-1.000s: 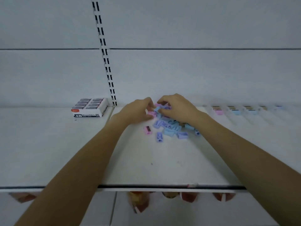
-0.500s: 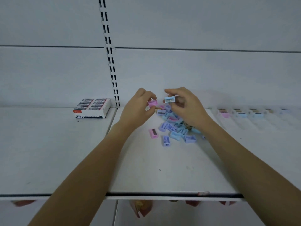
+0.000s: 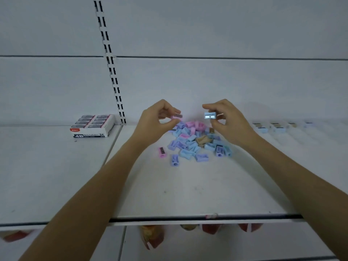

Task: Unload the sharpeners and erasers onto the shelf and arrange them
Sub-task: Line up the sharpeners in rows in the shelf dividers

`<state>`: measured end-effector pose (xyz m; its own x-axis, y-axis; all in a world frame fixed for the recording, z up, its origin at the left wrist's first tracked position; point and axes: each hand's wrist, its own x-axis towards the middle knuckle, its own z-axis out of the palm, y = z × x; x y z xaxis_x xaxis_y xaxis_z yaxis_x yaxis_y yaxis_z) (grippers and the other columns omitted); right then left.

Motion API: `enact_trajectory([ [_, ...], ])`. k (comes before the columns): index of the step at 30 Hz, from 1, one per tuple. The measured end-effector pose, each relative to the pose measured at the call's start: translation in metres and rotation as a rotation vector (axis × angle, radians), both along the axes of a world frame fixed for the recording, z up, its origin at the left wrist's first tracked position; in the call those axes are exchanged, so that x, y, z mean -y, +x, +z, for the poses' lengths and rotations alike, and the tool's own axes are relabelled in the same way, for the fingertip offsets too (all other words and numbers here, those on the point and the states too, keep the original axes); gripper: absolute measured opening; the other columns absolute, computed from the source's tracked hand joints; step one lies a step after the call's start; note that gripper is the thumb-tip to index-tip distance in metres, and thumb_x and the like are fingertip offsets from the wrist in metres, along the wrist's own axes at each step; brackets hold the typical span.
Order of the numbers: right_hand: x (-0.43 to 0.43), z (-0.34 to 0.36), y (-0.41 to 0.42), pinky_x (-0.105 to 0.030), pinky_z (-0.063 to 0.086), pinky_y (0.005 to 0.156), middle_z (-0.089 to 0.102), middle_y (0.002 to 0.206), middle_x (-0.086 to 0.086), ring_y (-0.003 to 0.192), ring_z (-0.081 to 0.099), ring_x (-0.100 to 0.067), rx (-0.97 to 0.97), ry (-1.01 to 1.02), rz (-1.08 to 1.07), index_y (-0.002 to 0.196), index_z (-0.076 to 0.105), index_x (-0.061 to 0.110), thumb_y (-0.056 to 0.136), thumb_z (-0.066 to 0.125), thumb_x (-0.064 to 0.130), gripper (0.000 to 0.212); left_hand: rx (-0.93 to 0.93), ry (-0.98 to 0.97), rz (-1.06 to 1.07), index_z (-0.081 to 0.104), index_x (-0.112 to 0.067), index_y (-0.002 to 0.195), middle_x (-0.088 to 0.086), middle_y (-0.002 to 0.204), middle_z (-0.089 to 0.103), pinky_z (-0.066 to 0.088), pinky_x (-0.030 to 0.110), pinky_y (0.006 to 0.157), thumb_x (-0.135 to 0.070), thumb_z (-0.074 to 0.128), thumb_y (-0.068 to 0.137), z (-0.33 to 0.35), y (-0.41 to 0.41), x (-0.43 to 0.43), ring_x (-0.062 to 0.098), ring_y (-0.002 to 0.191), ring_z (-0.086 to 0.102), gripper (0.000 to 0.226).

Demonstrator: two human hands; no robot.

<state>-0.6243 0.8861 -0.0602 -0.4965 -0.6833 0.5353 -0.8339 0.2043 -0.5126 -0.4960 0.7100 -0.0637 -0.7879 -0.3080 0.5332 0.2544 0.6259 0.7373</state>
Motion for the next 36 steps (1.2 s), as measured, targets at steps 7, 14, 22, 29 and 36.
enact_trajectory([
  [7, -0.071, 0.008, -0.047, 0.000, 0.037, 0.083, 0.045, 0.103, -0.004, 0.089, 0.051, 0.000, -0.022, 0.000, 0.007, 0.123, 0.054, 0.008, 0.085, 0.052, -0.010, 0.043, 0.091, -0.014, -0.031, 0.056, -0.023, 0.098, -0.007, 0.094, 0.061, 0.048, 0.008, 0.075, 0.003, 0.065, 0.079, 0.009, -0.041, -0.044, -0.005, 0.070, 0.060, 0.034],
  [14, -0.154, 0.012, -0.113, -0.003, 0.038, 0.086, 0.039, 0.105, -0.002, 0.084, 0.053, 0.001, -0.033, 0.055, -0.043, 0.124, 0.055, 0.008, 0.089, 0.051, -0.005, 0.038, 0.124, -0.268, 0.053, 0.060, -0.013, 0.120, -0.007, 0.099, 0.050, 0.040, 0.003, 0.084, -0.014, 0.061, 0.088, 0.026, -0.114, -0.134, -0.001, 0.085, 0.055, 0.032],
  [22, -0.231, 0.018, -0.179, 0.000, 0.039, 0.063, 0.054, 0.100, -0.002, 0.080, 0.059, -0.017, 0.158, 0.021, -0.139, 0.107, 0.057, 0.017, 0.080, 0.070, 0.016, 0.030, 0.161, -0.153, 0.068, 0.057, -0.020, 0.100, -0.002, 0.097, 0.055, 0.039, 0.001, 0.063, -0.016, 0.064, 0.085, 0.016, -0.181, -0.220, -0.001, 0.063, 0.057, 0.018],
  [29, -0.243, 0.015, -0.206, -0.005, 0.037, 0.053, 0.055, 0.080, 0.005, 0.063, 0.050, -0.005, 0.235, -0.075, -0.200, 0.086, 0.046, 0.019, 0.075, 0.074, 0.025, 0.030, 0.128, -0.032, 0.123, 0.051, -0.016, 0.091, -0.009, 0.085, 0.056, 0.048, 0.015, 0.064, -0.015, 0.068, 0.081, 0.017, -0.216, -0.253, 0.007, 0.065, 0.056, 0.019],
  [36, -0.247, 0.005, -0.210, -0.010, 0.043, 0.064, 0.054, 0.094, 0.001, 0.068, 0.062, -0.015, 0.337, -0.096, -0.100, 0.103, 0.055, 0.028, 0.083, 0.064, 0.010, 0.029, 0.113, -0.004, 0.069, 0.055, -0.022, 0.080, 0.001, 0.098, 0.064, 0.050, 0.028, 0.066, -0.017, 0.067, 0.083, 0.006, -0.234, -0.266, 0.037, 0.072, 0.061, 0.013],
])
